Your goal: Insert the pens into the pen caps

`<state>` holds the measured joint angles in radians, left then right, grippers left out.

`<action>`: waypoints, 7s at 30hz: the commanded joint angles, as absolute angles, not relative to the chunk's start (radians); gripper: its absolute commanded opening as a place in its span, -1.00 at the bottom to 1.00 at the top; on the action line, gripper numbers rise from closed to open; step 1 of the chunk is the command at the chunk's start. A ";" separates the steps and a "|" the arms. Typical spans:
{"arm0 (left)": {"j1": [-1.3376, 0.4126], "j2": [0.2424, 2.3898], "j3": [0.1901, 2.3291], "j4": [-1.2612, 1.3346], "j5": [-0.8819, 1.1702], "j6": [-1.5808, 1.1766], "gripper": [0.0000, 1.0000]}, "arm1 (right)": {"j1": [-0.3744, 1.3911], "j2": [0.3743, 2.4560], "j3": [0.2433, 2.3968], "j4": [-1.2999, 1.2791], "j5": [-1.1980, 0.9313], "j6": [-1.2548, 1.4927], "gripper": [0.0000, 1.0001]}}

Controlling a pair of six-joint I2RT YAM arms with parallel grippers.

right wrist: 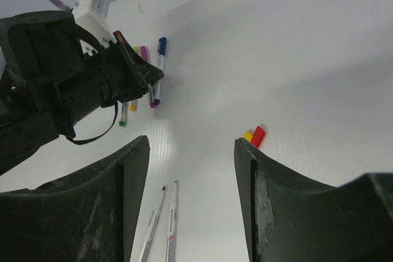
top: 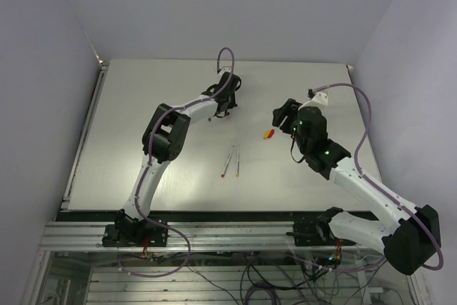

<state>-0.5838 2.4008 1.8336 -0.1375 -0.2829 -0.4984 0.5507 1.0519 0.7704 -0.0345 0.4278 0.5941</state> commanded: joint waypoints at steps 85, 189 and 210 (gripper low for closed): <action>-0.898 1.868 1.144 -0.415 -0.237 -0.471 0.19 | 0.549 1.024 0.690 0.018 0.428 0.623 0.11; -0.766 1.744 1.163 -0.460 -0.060 -0.506 -0.86 | 0.425 1.881 1.029 -0.321 0.362 0.700 -0.49; -0.767 1.668 1.178 -0.317 -0.028 -0.460 -0.86 | 0.408 1.602 1.007 -0.199 0.296 0.634 -1.00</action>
